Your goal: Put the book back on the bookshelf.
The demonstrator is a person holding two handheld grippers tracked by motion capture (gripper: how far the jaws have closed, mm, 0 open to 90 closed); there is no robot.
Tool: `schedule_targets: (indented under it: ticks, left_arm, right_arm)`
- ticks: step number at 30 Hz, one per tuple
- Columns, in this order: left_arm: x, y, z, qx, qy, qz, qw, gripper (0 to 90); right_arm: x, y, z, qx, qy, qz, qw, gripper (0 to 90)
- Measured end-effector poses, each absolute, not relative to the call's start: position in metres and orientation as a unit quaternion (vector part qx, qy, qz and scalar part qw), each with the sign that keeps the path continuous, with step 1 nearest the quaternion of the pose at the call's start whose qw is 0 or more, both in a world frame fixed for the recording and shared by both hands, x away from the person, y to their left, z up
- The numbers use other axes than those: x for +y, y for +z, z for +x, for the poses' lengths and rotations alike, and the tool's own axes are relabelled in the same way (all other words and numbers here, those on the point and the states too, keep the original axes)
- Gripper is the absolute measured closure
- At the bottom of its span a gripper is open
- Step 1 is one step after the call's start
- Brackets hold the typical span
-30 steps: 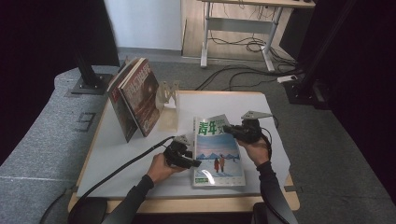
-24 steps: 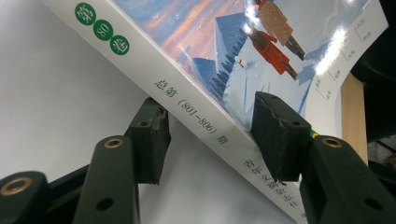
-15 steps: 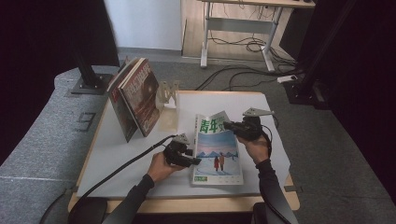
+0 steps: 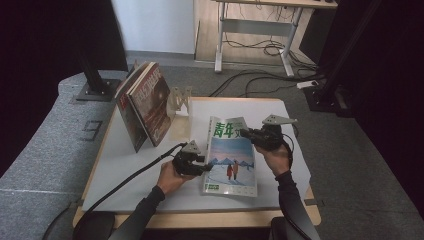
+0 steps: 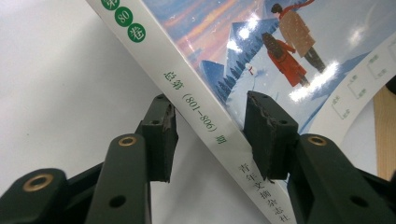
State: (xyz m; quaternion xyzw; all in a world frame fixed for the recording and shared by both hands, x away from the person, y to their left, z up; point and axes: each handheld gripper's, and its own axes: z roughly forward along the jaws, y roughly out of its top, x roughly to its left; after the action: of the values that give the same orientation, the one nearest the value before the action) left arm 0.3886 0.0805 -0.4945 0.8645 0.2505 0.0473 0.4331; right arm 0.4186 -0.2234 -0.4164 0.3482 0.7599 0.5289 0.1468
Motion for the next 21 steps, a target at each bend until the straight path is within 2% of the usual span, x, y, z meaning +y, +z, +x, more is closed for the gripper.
schedule_targets:
  ticks: [11, 17, 19, 21]
  left_arm:
    - [0.086, -0.495, 0.384, 0.258, 0.044, 0.858, 0.441, 57.5]
    - [0.09, -0.496, 0.382, 0.256, 0.044, 0.857, 0.446, 58.0]
    - [0.091, -0.496, 0.381, 0.255, 0.044, 0.857, 0.447, 58.1]
    - [0.091, -0.496, 0.381, 0.256, 0.043, 0.855, 0.449, 58.1]
  right_arm:
    - [-0.229, -0.422, 0.42, 0.764, 0.519, 0.353, 0.149, 76.4]
    - [-0.229, -0.422, 0.42, 0.762, 0.521, 0.354, 0.15, 71.7]
    - [-0.231, -0.421, 0.42, 0.759, 0.524, 0.356, 0.15, 72.0]
    - [-0.233, -0.419, 0.422, 0.758, 0.523, 0.36, 0.148, 76.2]
